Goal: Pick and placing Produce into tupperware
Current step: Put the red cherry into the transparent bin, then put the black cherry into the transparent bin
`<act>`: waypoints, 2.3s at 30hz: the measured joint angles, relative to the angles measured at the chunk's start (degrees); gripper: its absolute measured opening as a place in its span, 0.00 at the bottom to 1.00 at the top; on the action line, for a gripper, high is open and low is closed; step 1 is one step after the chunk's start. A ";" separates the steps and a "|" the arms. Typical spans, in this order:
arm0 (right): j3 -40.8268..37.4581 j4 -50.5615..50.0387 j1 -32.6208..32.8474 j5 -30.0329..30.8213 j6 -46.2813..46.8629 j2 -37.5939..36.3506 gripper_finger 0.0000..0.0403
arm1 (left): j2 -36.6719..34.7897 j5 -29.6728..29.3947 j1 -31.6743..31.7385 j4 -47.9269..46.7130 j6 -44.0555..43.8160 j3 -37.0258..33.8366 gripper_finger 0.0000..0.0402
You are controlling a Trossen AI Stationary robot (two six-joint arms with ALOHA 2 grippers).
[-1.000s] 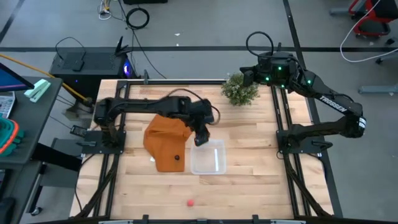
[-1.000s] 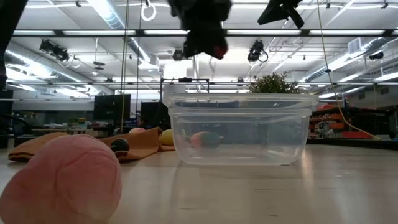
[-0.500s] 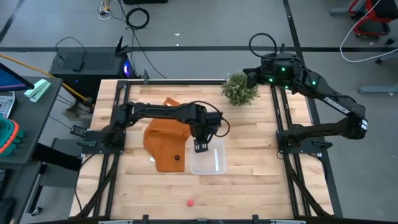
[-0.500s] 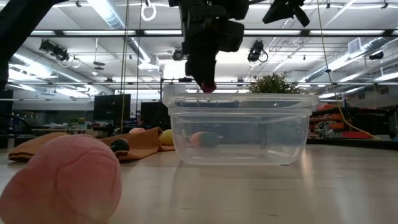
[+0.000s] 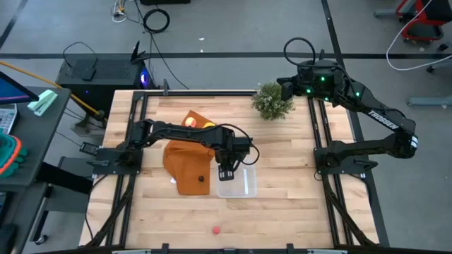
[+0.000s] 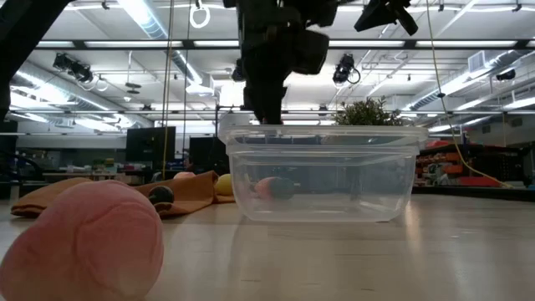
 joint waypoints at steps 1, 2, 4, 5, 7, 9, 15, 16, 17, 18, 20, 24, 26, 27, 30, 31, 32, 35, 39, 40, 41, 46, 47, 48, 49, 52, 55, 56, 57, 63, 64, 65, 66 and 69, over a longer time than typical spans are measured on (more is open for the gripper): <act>0.01 0.02 0.00 0.01 0.00 0.00 0.00 | 0.00 0.00 -0.01 0.26 0.08 -0.97 0.34; -0.01 0.02 0.00 0.01 0.00 0.00 0.00 | 0.00 0.00 -0.03 0.40 0.10 -1.80 0.34; 0.00 0.02 0.00 0.03 0.00 0.00 0.00 | 0.00 0.00 -0.31 0.68 0.02 -2.67 0.35; 0.01 0.02 0.00 0.03 0.00 0.00 0.00 | 0.00 0.00 -0.41 1.02 0.02 -2.78 0.34; 0.01 0.04 0.00 0.08 0.00 0.00 0.00 | -0.02 -0.04 -0.77 1.89 0.10 -3.29 0.34; -0.01 0.02 0.00 0.18 0.05 0.00 0.00 | -0.02 -0.75 -1.18 3.18 0.12 -3.85 0.32; -0.01 0.02 0.00 0.18 0.12 0.00 0.00 | -0.02 -2.81 -1.32 4.84 0.11 -4.25 0.31; -0.01 0.02 0.00 0.18 0.13 0.01 0.00 | -0.02 -3.17 -1.31 5.12 0.23 -4.25 0.32; -0.01 0.03 0.00 0.18 0.14 0.00 0.00 | -0.02 -3.33 -1.31 5.46 0.24 -4.25 0.32; 0.01 0.04 0.00 0.18 0.18 0.00 0.00 | -0.02 -3.42 -1.31 5.84 0.26 -4.25 0.33; 0.01 0.02 0.02 0.16 0.35 0.02 0.00 | 0.28 -3.43 -1.32 5.94 1.05 -4.24 0.33; 0.00 0.04 0.00 0.14 1.44 0.02 0.00 | 1.30 -3.43 -1.91 4.98 1.62 -4.35 0.32; -0.01 0.04 0.01 0.14 1.41 0.02 0.00 | 1.73 -3.43 -2.14 6.37 1.66 -4.23 0.31; -0.01 0.02 0.04 0.09 1.40 0.02 0.00 | 1.86 -3.45 -2.29 6.08 1.68 -4.27 0.31; 0.00 0.04 0.02 0.07 1.40 0.02 0.00 | 2.42 -3.50 -2.60 6.91 1.70 -4.21 0.32; 0.00 0.03 0.02 -0.04 1.40 0.02 0.00 | 2.61 -3.52 -2.60 6.57 1.70 -4.21 0.32; 0.01 0.04 0.02 -0.02 1.43 0.02 0.00 | 2.71 -3.81 -2.60 5.76 1.68 -4.31 0.33; 0.01 0.04 0.02 -0.04 1.60 0.02 0.00 | 2.99 -5.06 -2.58 6.25 1.48 -4.27 0.34; 0.00 0.03 0.02 -0.01 1.68 0.03 0.00 | 3.02 -5.18 -2.58 6.13 1.75 -4.27 0.34; 0.01 0.04 0.02 -0.01 1.98 0.03 0.00 | 3.02 -5.18 -2.58 6.14 1.75 -4.27 0.34; -0.01 0.04 0.02 -0.01 2.39 0.02 0.00 | 3.02 -5.18 -2.58 6.19 1.83 -4.27 0.34; 0.01 0.04 0.02 -0.01 2.84 0.04 0.00 | 3.02 -5.20 -2.76 6.28 3.28 -4.27 0.36; 0.01 0.02 0.02 -0.01 3.00 0.04 0.00 | 3.02 -5.20 -2.81 6.45 3.29 -4.27 0.36; 0.01 0.04 0.02 -0.01 3.12 0.04 0.00 | 3.02 -5.20 -2.87 6.69 3.34 -4.27 0.37; 0.01 0.04 0.02 -0.01 3.14 0.04 0.00 | 3.02 -5.20 -2.93 6.93 3.38 -4.27 0.37; 0.00 0.03 0.02 -0.01 3.17 0.04 0.00 | 3.02 -5.19 -2.93 7.30 3.39 -4.27 0.39; 0.00 0.04 0.02 -0.01 3.30 0.04 0.00 | 3.02 -5.18 -2.97 7.29 3.37 -4.27 0.39; 0.00 0.02 0.02 -0.03 3.30 0.02 0.00 | 3.02 -5.18 -2.96 7.30 3.35 -4.27 0.39; -0.01 0.03 0.02 -0.02 3.30 0.04 0.00 | 3.02 -5.18 -2.93 7.31 3.31 -4.27 0.39; 0.01 0.02 0.02 -0.01 3.30 0.04 0.00 | 3.02 -5.18 -2.95 7.01 3.30 -4.27 0.36; 0.00 0.03 0.02 -0.01 3.28 0.03 0.00 | 3.02 -5.16 -2.95 6.65 3.32 -4.27 0.35; 0.01 0.04 0.02 -0.01 3.28 0.04 0.00 | 2.99 -5.16 -2.91 6.04 3.42 -4.27 0.35; 0.00 0.03 0.02 -0.01 3.23 0.04 0.00 | 2.93 -5.15 -2.80 5.58 3.64 -4.27 0.34; 0.01 0.02 0.02 -0.01 3.04 0.04 0.00 | 1.83 -5.16 -2.32 3.11 4.93 -4.27 0.32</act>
